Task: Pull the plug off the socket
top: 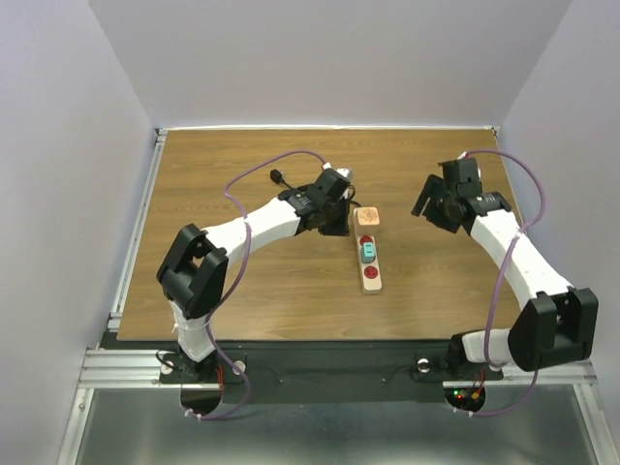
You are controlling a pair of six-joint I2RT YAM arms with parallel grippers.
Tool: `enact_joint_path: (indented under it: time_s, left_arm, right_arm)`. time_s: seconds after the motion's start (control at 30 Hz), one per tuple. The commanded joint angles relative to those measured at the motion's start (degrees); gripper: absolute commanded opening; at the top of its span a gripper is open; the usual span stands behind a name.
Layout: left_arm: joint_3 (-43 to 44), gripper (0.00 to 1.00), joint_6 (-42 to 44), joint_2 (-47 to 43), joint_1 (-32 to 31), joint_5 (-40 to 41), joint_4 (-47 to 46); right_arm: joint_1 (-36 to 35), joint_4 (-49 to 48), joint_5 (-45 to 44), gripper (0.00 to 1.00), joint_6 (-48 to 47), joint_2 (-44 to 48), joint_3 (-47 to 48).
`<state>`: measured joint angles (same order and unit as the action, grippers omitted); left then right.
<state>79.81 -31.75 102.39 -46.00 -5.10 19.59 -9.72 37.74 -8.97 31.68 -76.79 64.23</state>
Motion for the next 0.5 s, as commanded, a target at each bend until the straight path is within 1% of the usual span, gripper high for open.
enact_joint_path:
  time_s: [0.0, 0.03, 0.1, 0.13, 0.17, 0.27, 0.37, 0.4, 0.47]
  left_arm:
    - [6.91, 0.00, 3.00, 2.81, -0.41, -1.58, 0.52]
    - [7.98, 0.00, 3.27, 3.51, -0.50, -1.58, 1.05]
    - [10.26, 0.00, 3.71, 4.66, -0.58, -0.79, 1.76]
    - [10.89, 0.00, 3.88, 4.84, -0.58, 0.61, 2.11]
    - [11.68, 0.00, 3.97, 5.01, -0.50, 1.67, 2.29]
    - [16.15, 0.00, 4.76, 5.89, 0.29, 3.26, 2.82]
    - [23.53, 0.00, 5.64, 9.75, 0.91, 3.17, 4.48]
    - [28.25, 0.00, 6.17, 12.89, 1.35, 2.73, 6.84]
    - [32.76, 0.00, 6.78, 15.90, 1.44, 2.29, 8.96]
  right_arm:
    - [-0.39, -2.74, 16.07, 0.71, -4.95, 5.76, -5.50]
    - [-1.00, -3.02, 18.35, 0.71, -4.96, 6.91, -6.12]
    - [-4.16, -3.02, 19.95, 0.72, -7.24, 8.58, -6.31]
    - [-7.22, -2.85, 19.78, 0.74, -8.73, 8.59, -6.31]
    - [-8.81, -2.76, 18.83, 0.75, -8.92, 8.50, -6.13]
    - [-11.98, -2.75, 15.66, 0.76, -8.31, 7.45, -5.69]
    - [-13.31, -2.84, 13.90, 0.76, -7.86, 7.19, -5.25]
    - [-13.40, -2.76, 13.72, 0.76, -7.95, 6.92, -5.17]
    - [-13.58, -2.67, 13.19, 0.76, -8.30, 6.83, -5.08]
